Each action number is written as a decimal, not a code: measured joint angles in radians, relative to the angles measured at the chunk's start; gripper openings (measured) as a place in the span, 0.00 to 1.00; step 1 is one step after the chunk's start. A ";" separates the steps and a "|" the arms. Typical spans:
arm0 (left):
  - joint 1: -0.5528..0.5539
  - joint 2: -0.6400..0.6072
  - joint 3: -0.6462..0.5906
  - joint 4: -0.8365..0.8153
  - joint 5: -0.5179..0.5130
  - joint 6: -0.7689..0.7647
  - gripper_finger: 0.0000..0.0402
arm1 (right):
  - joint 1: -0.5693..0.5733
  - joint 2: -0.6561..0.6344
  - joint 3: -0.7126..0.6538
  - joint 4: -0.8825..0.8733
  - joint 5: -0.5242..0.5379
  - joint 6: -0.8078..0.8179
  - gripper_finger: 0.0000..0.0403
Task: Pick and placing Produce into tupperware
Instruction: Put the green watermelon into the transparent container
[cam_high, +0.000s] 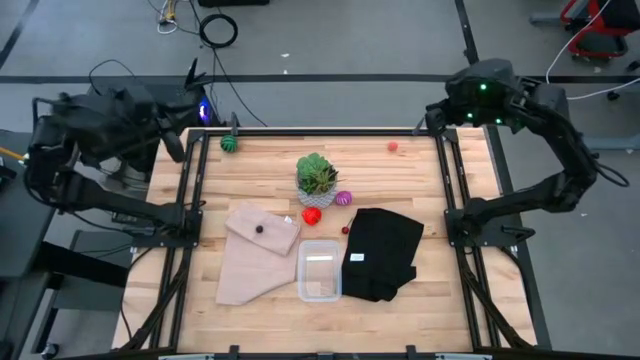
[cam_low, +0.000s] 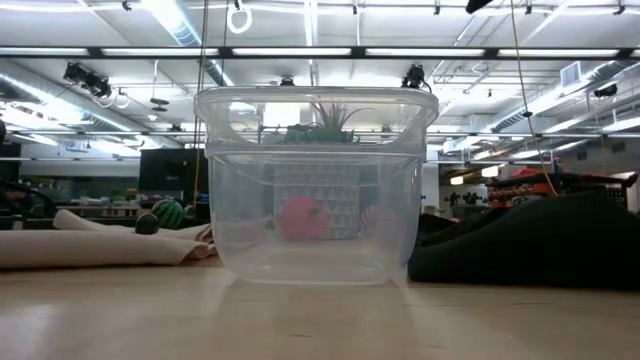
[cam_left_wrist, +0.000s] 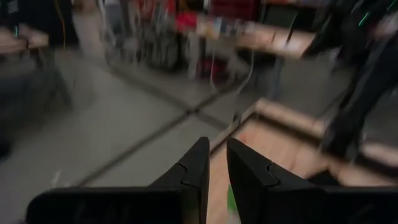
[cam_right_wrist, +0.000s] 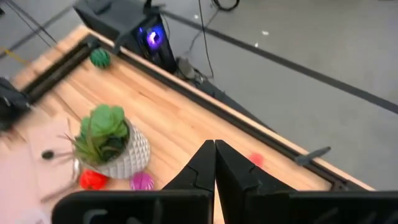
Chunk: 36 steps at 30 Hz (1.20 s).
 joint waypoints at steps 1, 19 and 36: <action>0.000 0.011 0.006 -0.060 0.000 -0.038 0.16 | 0.000 0.005 0.000 -0.010 0.000 -0.004 0.03; 0.229 0.144 -0.212 -0.406 -0.028 -0.456 0.28 | 0.000 0.041 -0.002 -0.019 0.003 -0.045 0.03; 0.766 0.394 -0.446 -0.196 0.308 -0.019 0.58 | 0.000 0.041 -0.002 -0.019 0.003 -0.045 0.03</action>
